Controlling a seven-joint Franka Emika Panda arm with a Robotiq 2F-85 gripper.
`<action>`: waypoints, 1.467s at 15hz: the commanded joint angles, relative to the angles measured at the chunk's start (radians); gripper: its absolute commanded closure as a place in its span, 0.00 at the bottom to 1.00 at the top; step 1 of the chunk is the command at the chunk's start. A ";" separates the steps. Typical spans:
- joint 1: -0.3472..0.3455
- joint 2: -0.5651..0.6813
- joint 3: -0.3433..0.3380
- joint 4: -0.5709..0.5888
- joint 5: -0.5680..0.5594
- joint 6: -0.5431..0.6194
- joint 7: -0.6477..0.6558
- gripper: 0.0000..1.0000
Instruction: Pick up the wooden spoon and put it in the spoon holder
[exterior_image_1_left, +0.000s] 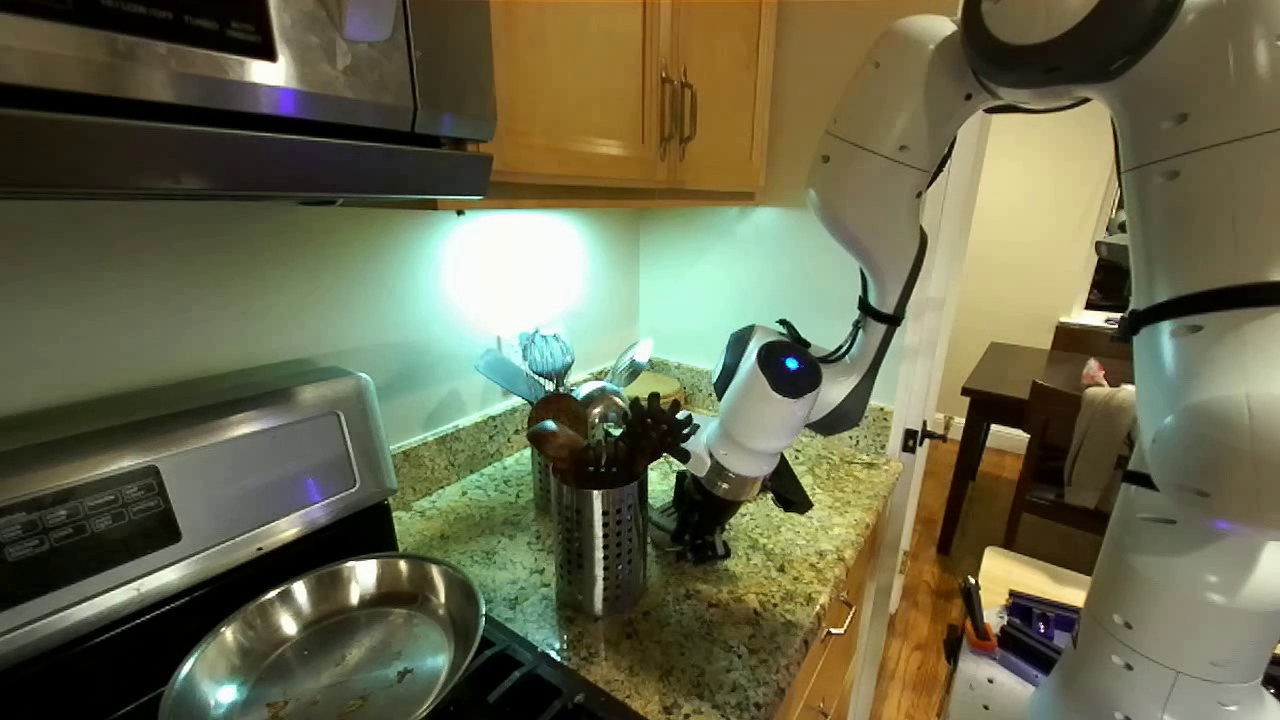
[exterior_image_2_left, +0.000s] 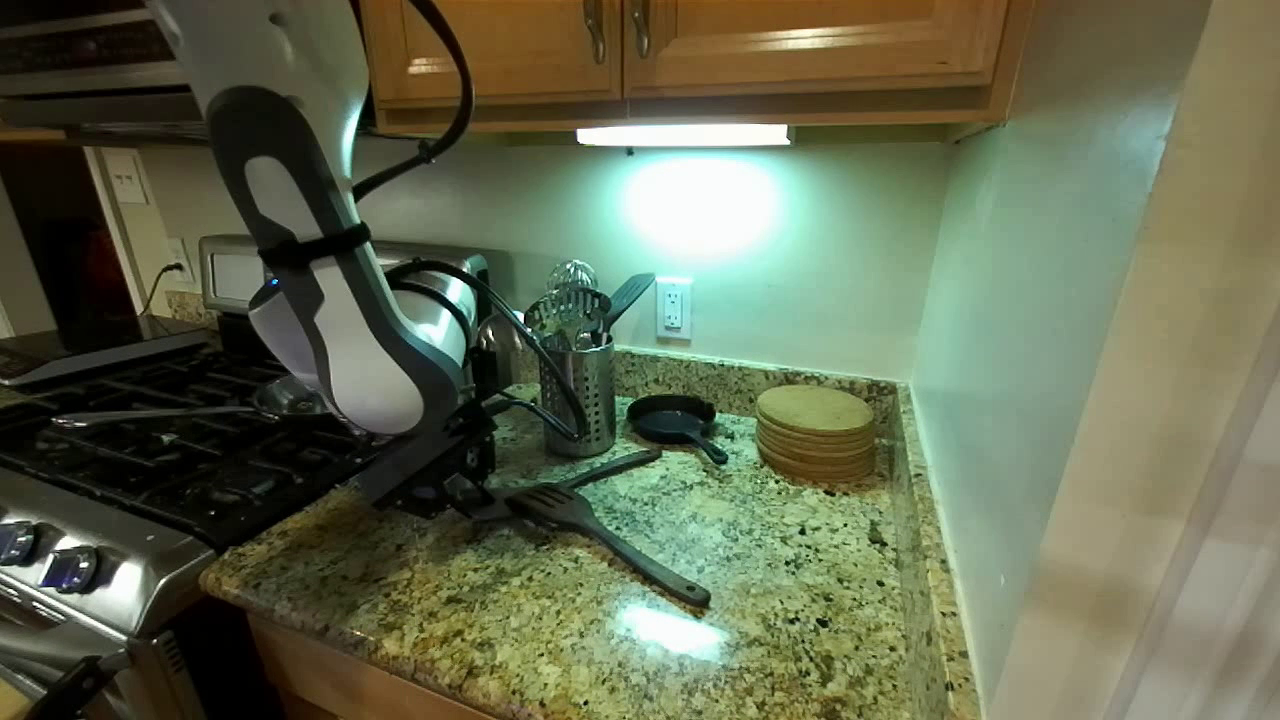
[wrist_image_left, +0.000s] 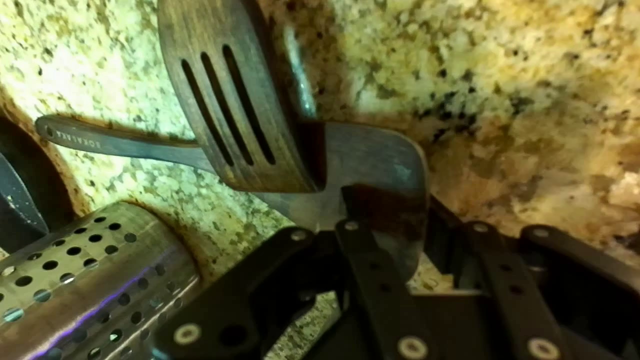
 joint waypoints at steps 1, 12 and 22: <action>-0.026 -0.069 -0.015 -0.075 -0.046 -0.024 0.033 0.87; -0.020 -0.238 -0.159 -0.155 0.021 -0.009 -0.089 0.89; -0.008 -0.254 -0.164 -0.134 0.047 0.020 -0.115 0.54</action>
